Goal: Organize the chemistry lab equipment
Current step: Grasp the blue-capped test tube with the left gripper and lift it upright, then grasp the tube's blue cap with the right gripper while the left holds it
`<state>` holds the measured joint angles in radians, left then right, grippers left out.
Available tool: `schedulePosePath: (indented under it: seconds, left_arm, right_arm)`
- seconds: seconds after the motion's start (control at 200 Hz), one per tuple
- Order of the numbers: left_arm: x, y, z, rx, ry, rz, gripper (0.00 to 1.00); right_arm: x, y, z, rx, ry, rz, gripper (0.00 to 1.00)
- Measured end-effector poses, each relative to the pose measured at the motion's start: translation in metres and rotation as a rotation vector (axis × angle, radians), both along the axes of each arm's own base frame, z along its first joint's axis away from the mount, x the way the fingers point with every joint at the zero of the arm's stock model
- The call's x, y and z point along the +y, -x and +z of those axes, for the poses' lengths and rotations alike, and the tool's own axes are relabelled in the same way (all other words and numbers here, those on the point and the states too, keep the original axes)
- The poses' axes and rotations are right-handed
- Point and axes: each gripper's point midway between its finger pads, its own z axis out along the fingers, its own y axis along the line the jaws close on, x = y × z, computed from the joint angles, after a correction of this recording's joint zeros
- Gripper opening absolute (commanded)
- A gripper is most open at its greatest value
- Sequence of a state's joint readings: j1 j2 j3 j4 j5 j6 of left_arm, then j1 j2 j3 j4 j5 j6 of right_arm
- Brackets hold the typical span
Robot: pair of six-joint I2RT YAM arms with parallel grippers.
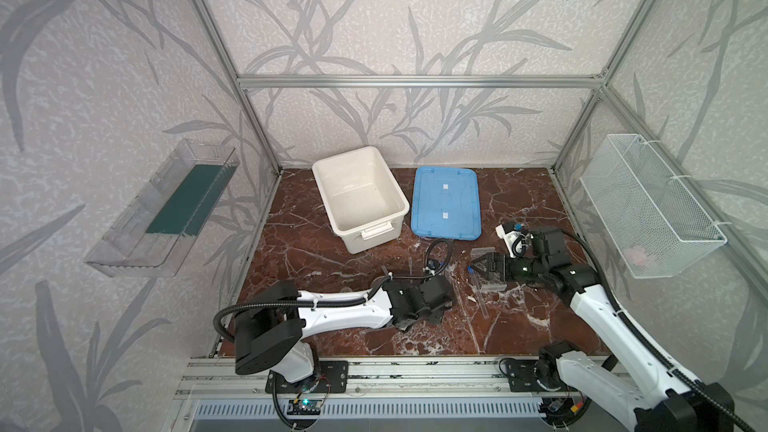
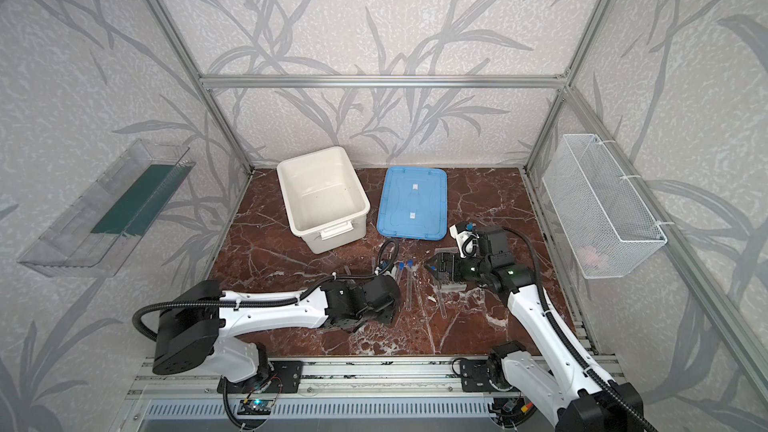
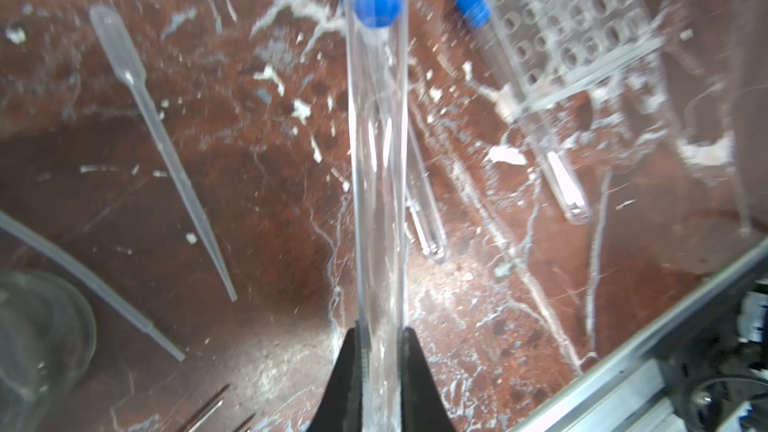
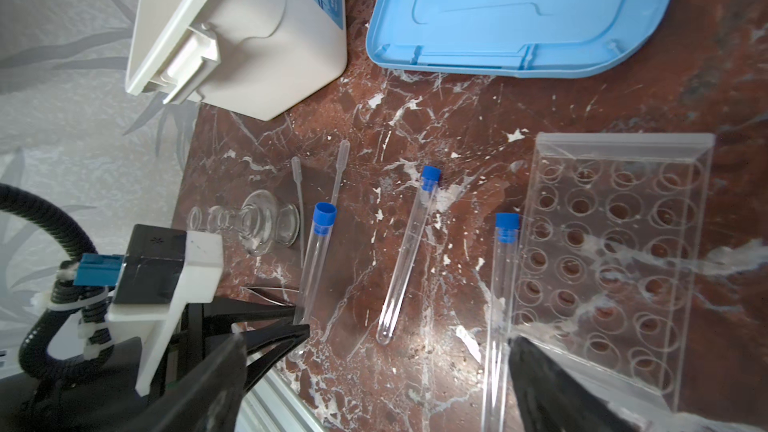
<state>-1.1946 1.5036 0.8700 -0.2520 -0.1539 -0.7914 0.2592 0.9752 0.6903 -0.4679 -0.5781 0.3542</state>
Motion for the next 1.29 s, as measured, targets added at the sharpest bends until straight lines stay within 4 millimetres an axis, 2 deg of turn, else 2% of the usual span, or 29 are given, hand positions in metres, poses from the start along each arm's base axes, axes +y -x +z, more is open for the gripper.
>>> schedulePosePath:
  seconds: [0.11,0.24,0.42,0.73,1.025,1.235,1.295]
  left_arm:
    - [-0.006,-0.002,0.004,-0.043,0.044,-0.039,0.13]
    - [-0.012,-0.003,0.007,-0.079,0.078,-0.068,0.13]
    - [-0.015,-0.005,0.011,-0.105,0.115,-0.075,0.13]
    - [-0.015,-0.005,0.012,-0.113,0.135,-0.077,0.13]
    - [-0.017,-0.005,0.012,-0.115,0.140,-0.080,0.13]
    - [-0.018,-0.004,0.006,-0.101,0.129,-0.089,0.16]
    - [-0.019,-0.004,0.006,-0.100,0.129,-0.090,0.21]
  right_arm:
    - [0.023,0.006,-0.005,0.020,-0.010,0.069,0.92]
    - [0.049,0.009,-0.015,0.053,-0.018,0.135,0.85]
    - [0.075,0.004,-0.024,0.092,0.001,0.190,0.67]
    - [0.081,-0.013,-0.015,0.047,-0.036,0.145,0.42]
    - [0.080,-0.016,-0.021,0.056,-0.030,0.120,0.20]
    - [0.079,-0.015,-0.023,0.062,-0.036,0.112,0.16]
    - [0.079,-0.014,-0.023,0.064,-0.037,0.110,0.15]
